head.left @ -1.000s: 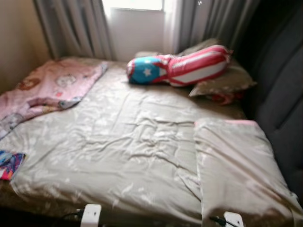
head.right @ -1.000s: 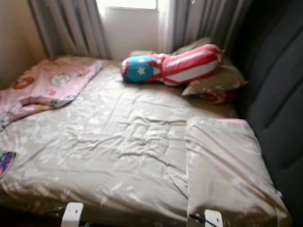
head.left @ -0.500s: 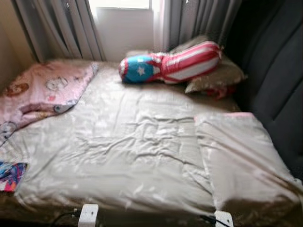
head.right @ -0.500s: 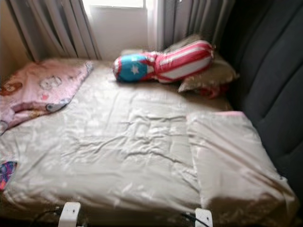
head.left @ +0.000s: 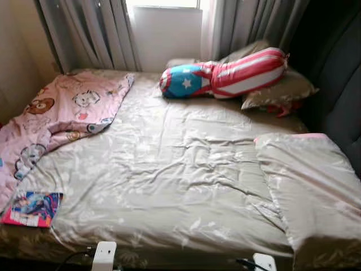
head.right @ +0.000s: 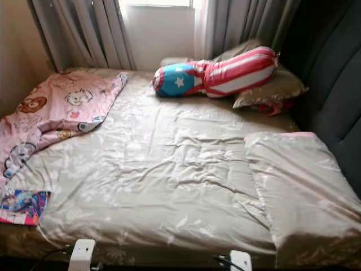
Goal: Clean up the room
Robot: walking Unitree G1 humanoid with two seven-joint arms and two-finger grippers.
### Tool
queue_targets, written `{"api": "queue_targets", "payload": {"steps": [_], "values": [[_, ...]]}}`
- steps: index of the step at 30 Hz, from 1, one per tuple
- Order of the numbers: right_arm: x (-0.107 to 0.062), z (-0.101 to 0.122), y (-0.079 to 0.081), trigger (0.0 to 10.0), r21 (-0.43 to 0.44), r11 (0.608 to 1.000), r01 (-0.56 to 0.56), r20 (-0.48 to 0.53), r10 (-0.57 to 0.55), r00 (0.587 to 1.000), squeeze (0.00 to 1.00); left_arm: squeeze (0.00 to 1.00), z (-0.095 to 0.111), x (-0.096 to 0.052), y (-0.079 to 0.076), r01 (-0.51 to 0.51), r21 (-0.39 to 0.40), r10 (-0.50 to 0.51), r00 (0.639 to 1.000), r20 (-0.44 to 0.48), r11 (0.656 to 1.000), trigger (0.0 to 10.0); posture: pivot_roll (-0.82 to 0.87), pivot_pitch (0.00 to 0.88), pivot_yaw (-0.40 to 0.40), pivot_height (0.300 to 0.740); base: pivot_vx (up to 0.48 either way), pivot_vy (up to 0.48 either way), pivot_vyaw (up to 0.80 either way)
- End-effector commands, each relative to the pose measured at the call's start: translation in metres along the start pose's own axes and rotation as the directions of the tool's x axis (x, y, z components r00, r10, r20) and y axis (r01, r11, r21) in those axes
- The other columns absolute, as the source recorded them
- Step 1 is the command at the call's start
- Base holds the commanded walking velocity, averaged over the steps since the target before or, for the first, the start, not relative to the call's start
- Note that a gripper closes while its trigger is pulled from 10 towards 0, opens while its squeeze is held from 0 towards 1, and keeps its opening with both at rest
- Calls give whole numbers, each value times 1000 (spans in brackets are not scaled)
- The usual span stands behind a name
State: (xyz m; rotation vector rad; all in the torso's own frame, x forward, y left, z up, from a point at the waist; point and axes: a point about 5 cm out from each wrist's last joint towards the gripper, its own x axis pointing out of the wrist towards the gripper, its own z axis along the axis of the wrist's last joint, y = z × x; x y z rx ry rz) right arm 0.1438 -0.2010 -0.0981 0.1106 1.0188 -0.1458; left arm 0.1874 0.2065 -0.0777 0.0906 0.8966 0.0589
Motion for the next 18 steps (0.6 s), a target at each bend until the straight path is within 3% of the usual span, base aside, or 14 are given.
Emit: {"api": "queue_targets", "payload": {"steps": [1, 12, 18], "values": [[-2, -2, -11, 10000, 18, 1000, 10, 1, -10, 1000, 0, 0, -3, 0, 1, 1, 13, -1, 1000, -13, 1000, 10000, -58, 0, -17, 740, 0, 386, 0], [-5, -2, -28, 10000, 16, 1000, 24, 0, -24, 1000, 0, 0, -2, 0, 0, 2, 10, -2, 1000, -10, 1000, 10000, -54, 0, -24, 740, 0, 382, 0], [-4, -5, -18, 10000, 11, 1000, 13, -7, -13, 1000, 0, 0, -1, 0, -1, 3, 8, -3, 1000, -7, 1000, 10000, -53, 0, -25, 740, 0, 382, 0]]}}
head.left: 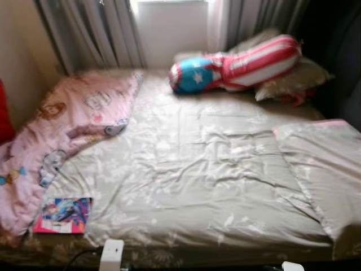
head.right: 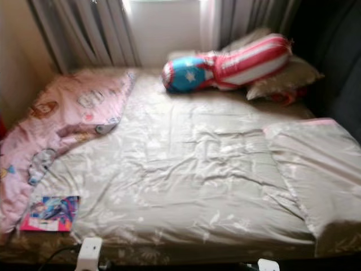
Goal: Clean up the room
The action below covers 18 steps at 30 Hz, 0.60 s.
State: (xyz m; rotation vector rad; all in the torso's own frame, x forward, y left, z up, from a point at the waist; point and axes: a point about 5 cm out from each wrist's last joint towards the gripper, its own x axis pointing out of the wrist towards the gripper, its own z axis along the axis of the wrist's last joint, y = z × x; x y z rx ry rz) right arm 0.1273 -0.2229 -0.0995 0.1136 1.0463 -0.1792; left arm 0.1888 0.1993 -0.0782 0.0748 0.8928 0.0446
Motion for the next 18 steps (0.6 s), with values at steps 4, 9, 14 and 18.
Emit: {"api": "queue_targets", "payload": {"steps": [4, 9, 14, 18], "values": [[3, 5, 22, 10000, -6, 1000, -30, 15, 30, 999, 0, 0, -1, -1, 7, -17, 15, 17, 1000, -8, 1000, 10000, -50, 0, -24, 740, 0, 385, 0], [6, 9, 50, 10000, -17, 998, -56, 15, 56, 998, 0, 0, -1, -1, 7, -18, 14, 18, 1000, -7, 1000, 10000, -45, 0, -25, 740, 0, 385, 0], [7, 11, 71, 10000, -28, 996, -80, 14, 80, 997, 0, 0, -2, -1, 7, -18, 15, 18, 1000, -8, 1000, 10000, -45, 0, -25, 740, 0, 384, 0], [7, 12, 78, 10000, -33, 996, -88, 15, 88, 996, 0, 0, -2, -1, 7, -19, 13, 19, 1000, -8, 1000, 10000, -39, 0, -29, 740, 0, 383, 0]]}}
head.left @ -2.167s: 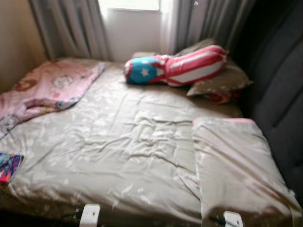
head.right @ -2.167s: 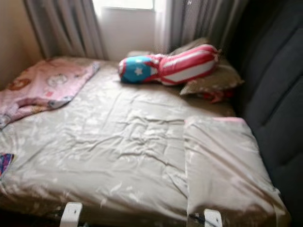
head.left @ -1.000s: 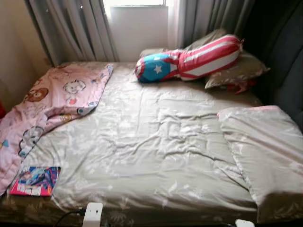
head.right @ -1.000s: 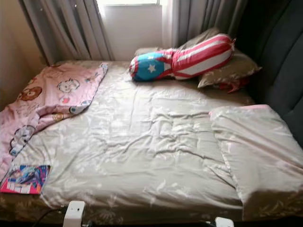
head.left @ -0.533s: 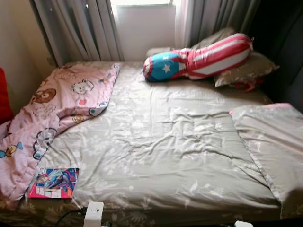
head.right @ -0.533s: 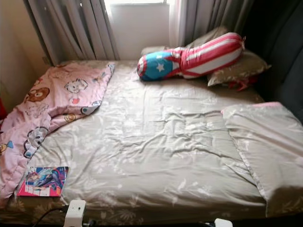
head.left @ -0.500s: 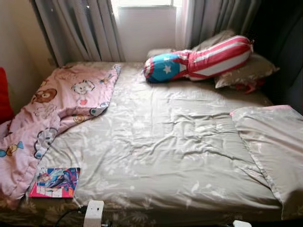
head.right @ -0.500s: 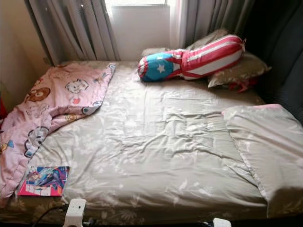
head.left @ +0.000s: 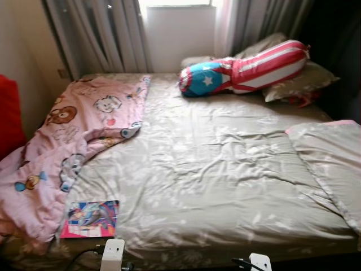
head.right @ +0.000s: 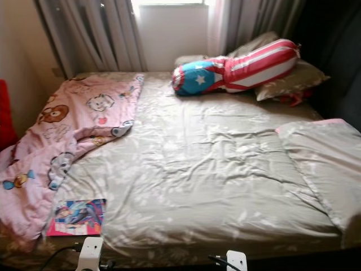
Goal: Clean up the room
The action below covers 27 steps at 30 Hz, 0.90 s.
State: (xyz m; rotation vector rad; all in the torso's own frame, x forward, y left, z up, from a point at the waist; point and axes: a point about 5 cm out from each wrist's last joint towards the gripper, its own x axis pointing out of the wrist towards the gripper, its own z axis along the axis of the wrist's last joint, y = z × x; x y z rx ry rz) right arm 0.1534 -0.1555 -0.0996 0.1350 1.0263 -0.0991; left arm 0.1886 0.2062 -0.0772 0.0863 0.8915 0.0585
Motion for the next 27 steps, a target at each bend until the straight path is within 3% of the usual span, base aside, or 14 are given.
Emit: {"api": "queue_targets", "payload": {"steps": [1, 11, 27], "values": [[1, 3, 8, 10000, -15, 1000, -12, 1, 12, 1000, 0, 0, -2, 0, 0, -2, 7, 2, 1000, -8, 1000, 10000, -39, 0, -29, 740, 0, 386, 0], [0, -1, -5, 10000, -11, 1000, 3, -3, -3, 1000, 0, 0, -2, 0, 0, 0, 8, 0, 1000, -9, 1000, 10000, -40, 0, -27, 740, 0, 379, 0], [-1, -2, -7, 10000, -21, 1000, 3, -7, -3, 1000, 0, 0, -3, 0, -2, 6, 9, -5, 1000, -11, 1000, 10000, -41, 0, -27, 740, 0, 381, 0]]}}
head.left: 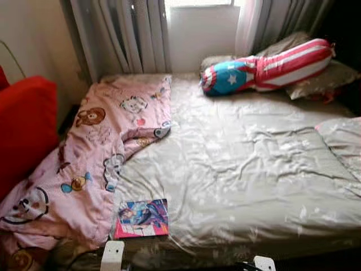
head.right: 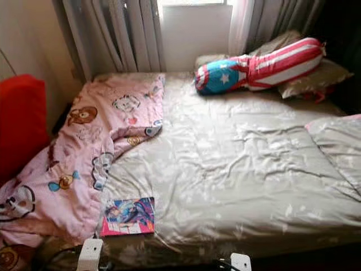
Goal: Clean up the room
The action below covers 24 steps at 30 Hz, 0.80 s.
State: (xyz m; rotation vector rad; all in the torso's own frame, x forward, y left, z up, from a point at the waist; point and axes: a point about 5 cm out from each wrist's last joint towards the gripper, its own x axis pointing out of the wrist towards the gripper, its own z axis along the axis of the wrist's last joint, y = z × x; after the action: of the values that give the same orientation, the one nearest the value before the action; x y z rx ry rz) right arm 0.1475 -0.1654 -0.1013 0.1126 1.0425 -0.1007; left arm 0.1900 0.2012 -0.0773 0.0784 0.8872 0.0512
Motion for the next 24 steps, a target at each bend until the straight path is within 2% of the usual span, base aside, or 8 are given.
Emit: {"api": "queue_targets", "payload": {"steps": [1, 17, 24], "values": [[1, 3, 3, 10000, -4, 1000, -11, 8, 11, 1000, 0, 0, -4, -1, 3, -5, 14, 5, 1000, -16, 1000, 10000, -43, 0, -27, 740, 0, 379, 0], [1, 4, 2, 10000, -1, 1000, -8, 10, 8, 1000, 0, 0, -3, -1, 3, -9, 11, 9, 1000, -13, 1000, 10000, -42, 0, -28, 740, 0, 367, 0], [1, 4, 0, 10000, 0, 1000, -4, 10, 4, 1000, 0, 0, -3, -1, 4, -11, 7, 11, 1000, -10, 1000, 10000, -40, 0, -31, 740, 0, 0, 0]]}}
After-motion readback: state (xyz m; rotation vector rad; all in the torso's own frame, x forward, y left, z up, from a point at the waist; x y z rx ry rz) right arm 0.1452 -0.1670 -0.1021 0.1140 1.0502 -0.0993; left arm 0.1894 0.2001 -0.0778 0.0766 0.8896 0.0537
